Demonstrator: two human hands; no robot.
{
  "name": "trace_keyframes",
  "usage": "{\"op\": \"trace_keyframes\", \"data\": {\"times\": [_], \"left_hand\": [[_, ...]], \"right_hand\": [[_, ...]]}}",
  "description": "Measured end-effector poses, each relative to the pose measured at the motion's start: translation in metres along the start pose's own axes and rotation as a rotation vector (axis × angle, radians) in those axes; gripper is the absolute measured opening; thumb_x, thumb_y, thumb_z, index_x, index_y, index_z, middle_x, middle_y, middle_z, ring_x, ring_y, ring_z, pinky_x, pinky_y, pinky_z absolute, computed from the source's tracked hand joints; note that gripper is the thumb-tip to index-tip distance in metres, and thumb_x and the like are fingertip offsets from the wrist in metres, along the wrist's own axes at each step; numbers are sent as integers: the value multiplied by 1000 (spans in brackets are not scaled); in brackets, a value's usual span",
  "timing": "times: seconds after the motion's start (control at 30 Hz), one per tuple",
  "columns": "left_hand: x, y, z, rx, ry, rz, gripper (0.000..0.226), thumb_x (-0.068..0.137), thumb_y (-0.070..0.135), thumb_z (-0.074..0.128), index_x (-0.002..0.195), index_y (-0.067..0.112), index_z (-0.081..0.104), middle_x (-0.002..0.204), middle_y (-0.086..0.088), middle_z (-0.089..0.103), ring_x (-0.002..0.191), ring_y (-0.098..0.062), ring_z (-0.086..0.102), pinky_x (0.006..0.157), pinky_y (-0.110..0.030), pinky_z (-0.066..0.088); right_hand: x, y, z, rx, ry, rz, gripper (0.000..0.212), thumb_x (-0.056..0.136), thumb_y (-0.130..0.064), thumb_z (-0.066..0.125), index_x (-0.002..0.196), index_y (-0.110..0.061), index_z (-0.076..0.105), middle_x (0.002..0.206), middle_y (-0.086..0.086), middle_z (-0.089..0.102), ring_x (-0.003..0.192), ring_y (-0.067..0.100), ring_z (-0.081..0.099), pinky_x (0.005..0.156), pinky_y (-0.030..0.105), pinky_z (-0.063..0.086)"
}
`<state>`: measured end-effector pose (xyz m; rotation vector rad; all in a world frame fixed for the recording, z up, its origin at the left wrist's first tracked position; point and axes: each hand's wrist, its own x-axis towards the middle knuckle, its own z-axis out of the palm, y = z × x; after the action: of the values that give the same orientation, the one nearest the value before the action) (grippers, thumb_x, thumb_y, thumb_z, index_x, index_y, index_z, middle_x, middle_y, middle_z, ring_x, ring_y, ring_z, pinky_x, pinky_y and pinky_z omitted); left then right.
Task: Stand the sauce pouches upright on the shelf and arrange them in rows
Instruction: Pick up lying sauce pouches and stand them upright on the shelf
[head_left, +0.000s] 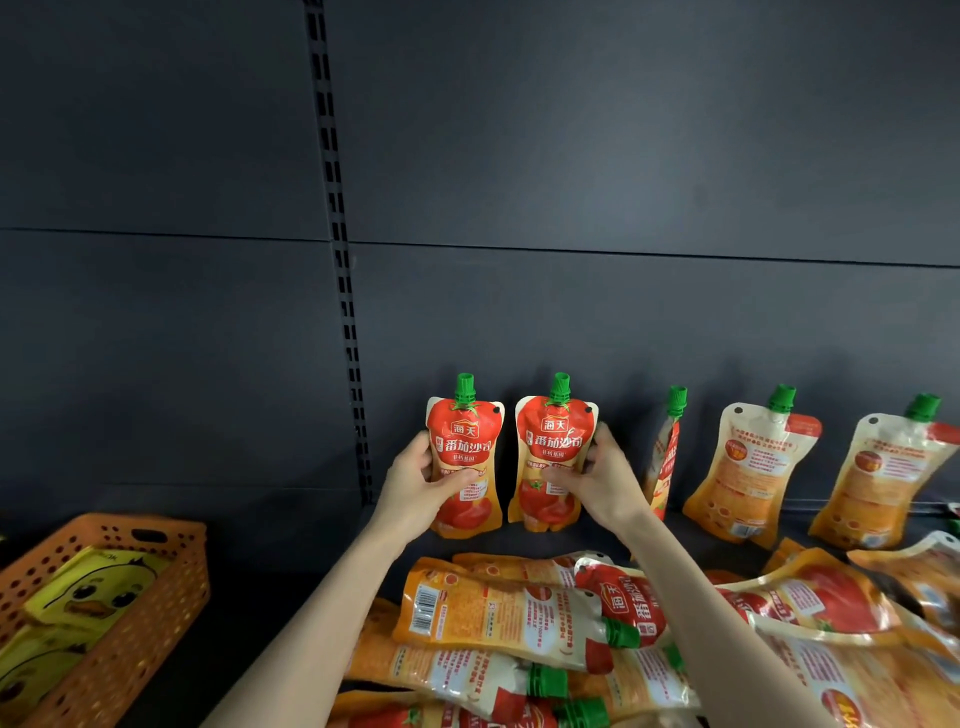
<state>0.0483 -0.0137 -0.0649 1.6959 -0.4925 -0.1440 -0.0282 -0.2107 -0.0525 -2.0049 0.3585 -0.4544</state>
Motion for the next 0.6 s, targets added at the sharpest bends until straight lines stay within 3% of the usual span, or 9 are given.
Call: {"op": "trace_keyframes", "data": {"times": [0.2, 0.4, 0.5, 0.6], "left_hand": [[-4, -1, 0, 87, -18, -32, 45, 79, 17, 72, 115, 28, 47, 115, 6, 61, 110, -10, 56, 84, -21, 46], [-15, 9, -2, 311, 217, -19, 66, 72, 27, 79, 127, 15, 44, 122, -1, 55, 114, -16, 52, 85, -27, 41], [-37, 23, -2, 326, 410, 145, 43, 78, 24, 72, 115, 15, 51, 111, 1, 57, 106, -15, 54, 84, -26, 43], [-55, 42, 14, 252, 347, 251, 22, 83, 20, 67, 102, 21, 55, 101, 9, 60, 96, -5, 57, 78, -14, 43]], "right_hand": [[-6, -3, 3, -38, 18, 6, 60, 80, -15, 72, 131, -14, 41, 129, 4, 57, 121, 21, 53, 98, 35, 44], [-19, -11, 0, -58, 112, 25, 61, 80, -20, 73, 131, -10, 40, 130, 6, 56, 119, 23, 55, 93, 32, 48], [-33, -14, -6, -42, 181, 12, 59, 84, -19, 68, 135, -8, 40, 133, 8, 55, 120, 21, 54, 95, 32, 48], [-51, -18, -19, -63, 238, -50, 42, 87, -17, 65, 126, -8, 52, 123, 4, 61, 109, 14, 59, 85, 15, 46]]}}
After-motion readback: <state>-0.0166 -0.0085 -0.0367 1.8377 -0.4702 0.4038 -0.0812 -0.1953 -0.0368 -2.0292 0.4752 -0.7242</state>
